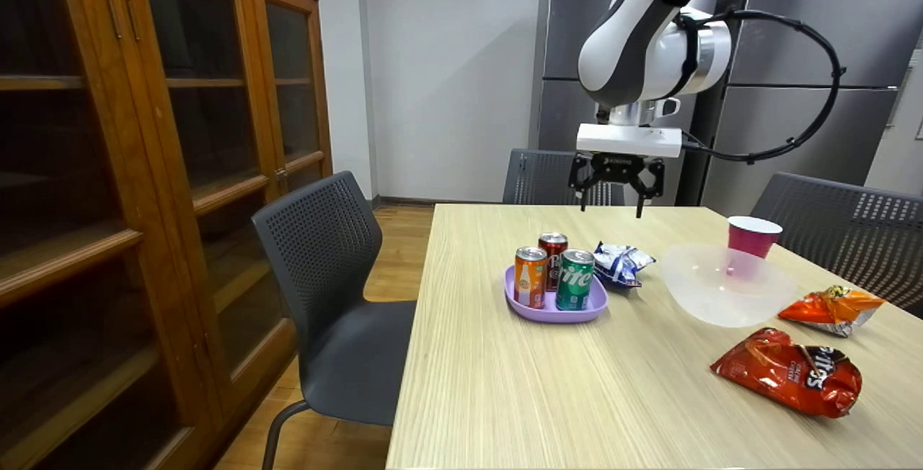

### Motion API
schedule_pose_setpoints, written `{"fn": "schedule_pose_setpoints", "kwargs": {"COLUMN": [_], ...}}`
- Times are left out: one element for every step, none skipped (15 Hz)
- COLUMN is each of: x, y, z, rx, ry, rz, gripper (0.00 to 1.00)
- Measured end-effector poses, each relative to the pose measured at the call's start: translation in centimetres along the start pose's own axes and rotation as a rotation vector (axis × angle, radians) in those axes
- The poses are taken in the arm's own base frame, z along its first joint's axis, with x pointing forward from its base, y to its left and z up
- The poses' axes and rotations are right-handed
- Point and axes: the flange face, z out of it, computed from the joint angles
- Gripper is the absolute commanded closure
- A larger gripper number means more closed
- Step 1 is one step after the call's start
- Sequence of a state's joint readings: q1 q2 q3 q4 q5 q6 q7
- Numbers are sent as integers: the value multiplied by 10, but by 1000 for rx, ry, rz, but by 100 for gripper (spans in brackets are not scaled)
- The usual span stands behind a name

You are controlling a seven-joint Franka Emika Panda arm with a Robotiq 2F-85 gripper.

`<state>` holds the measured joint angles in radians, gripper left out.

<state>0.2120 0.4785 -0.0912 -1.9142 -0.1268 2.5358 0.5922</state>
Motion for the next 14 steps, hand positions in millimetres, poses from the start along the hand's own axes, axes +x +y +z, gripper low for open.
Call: {"fn": "schedule_pose_setpoints", "kwargs": {"x": [4, 7, 11, 14, 17, 20, 23, 27, 29, 32, 36, 38, 41, 43], "y": [0, 1, 1, 2, 2, 2, 3, 3, 4, 4, 4, 5, 5, 6], "z": [6, 12, 18, 24, 30, 36, 42, 48, 53, 58, 63, 68, 72, 76], "rx": [4, 10, 14, 20, 23, 25, 26, 28, 28, 28, 29, 28, 29, 30], "ry": [1, 0, 0, 0, 1, 3, 6, 7, 7, 7, 8, 9, 10, 11], "rz": [25, 52, 78, 105, 129, 151, 172, 192, 209, 224, 239, 253, 267, 281], "gripper": [0, 0, 0, 0, 0, 0, 0, 0, 0, 0, 0, 0, 0, 0]}}
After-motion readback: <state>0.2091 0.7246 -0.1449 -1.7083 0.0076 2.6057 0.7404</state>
